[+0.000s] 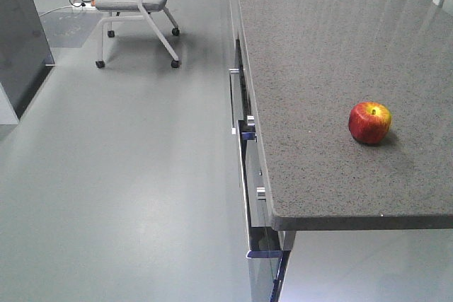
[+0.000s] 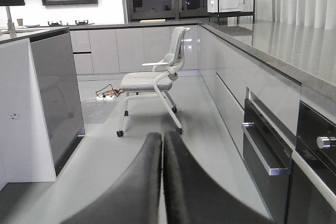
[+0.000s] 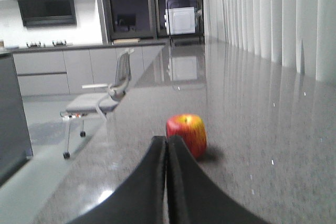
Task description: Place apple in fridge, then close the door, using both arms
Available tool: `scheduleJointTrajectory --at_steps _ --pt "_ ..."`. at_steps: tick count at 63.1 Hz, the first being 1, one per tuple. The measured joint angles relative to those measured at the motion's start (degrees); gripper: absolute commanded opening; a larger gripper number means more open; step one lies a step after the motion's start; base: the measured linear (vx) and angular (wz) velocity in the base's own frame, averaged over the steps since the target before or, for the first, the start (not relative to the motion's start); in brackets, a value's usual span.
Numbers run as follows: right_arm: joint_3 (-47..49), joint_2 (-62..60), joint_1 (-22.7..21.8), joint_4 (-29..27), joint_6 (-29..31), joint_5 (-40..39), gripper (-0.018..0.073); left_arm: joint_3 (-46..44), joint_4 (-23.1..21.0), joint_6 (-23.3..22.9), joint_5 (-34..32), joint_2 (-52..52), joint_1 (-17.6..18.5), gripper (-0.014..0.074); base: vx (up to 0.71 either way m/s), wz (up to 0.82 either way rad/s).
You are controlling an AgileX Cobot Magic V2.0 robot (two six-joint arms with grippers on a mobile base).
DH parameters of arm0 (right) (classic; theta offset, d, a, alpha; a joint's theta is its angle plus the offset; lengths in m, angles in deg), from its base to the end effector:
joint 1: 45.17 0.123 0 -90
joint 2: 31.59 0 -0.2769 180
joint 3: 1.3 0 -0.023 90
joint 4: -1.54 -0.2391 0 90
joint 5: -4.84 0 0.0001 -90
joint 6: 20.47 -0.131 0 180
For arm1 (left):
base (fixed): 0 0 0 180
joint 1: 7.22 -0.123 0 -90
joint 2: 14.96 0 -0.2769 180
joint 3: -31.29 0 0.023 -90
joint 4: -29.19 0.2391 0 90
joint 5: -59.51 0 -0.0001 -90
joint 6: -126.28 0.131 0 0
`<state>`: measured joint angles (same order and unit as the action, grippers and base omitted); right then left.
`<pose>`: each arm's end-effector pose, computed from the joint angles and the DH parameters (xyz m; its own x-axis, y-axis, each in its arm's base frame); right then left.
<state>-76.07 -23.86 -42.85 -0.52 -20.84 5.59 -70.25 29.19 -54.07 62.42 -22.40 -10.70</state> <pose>0.0897 0.0037 0.2296 0.1156 0.0471 -0.9922 -0.0459 0.9981 0.0420 0.0931 0.0057 0.2015 0.0211 -0.0048 -0.9998 -0.0606 0.9981 -0.0061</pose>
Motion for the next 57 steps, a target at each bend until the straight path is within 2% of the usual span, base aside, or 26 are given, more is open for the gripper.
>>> scheduleJointTrajectory --at_steps 12,25,35,57 --pt "11.1 6.3 0.0 -0.1 0.4 6.0 -0.0004 0.0 0.0 0.0 0.0 0.0 0.0 -0.0006 0.0 0.0" --pt "23.8 16.4 0.0 1.7 0.4 19.6 -0.0004 0.0 0.0 0.0 0.0 0.0 0.0 -0.0006 0.0 0.0" --pt "31.3 25.1 0.0 2.5 0.4 26.7 -0.0004 0.0 0.0 0.0 0.0 0.0 0.0 -0.0006 0.0 0.0" --pt "39.7 40.7 0.0 2.5 1.1 33.4 -0.0004 0.0 0.0 0.0 0.0 0.0 0.0 -0.0006 0.0 0.0"
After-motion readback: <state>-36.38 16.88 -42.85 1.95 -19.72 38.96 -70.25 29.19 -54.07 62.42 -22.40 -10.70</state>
